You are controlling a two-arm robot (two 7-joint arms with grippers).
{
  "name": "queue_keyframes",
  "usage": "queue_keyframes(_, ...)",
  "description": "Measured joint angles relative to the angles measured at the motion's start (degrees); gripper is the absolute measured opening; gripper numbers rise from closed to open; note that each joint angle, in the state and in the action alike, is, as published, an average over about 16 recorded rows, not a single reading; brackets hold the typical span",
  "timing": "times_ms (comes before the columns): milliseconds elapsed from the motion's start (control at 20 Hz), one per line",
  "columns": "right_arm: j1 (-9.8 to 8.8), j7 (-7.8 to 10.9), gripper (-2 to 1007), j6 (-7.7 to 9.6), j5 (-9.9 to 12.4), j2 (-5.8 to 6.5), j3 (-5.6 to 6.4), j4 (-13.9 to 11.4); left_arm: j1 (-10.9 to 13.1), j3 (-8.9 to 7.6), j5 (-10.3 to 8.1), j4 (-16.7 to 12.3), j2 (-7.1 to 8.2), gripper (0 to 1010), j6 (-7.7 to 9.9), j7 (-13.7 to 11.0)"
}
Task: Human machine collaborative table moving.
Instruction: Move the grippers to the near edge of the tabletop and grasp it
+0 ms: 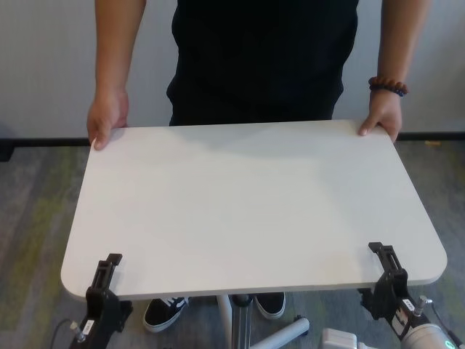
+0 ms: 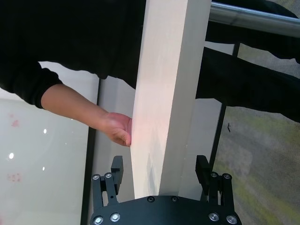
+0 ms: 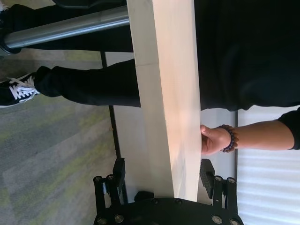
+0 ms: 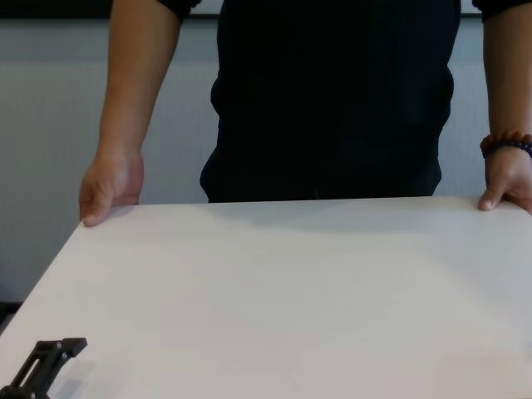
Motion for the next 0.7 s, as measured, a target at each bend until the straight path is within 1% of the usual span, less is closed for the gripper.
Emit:
queue_keyframes(450, -0.13, -0.8, 998, -0.71, -1.99, -0.73, 0.49, 0.37, 0.0, 0.03, 0.0, -0.01, 0.03, 1002, 0.02, -0.01)
queue_keyframes(700, -0.43, -0.86, 998, -1.27, -2.29, -1.19, 1.07, 0.41, 0.0, 0.03, 0.0, -0.01, 0.04, 1002, 0.03, -0.01)
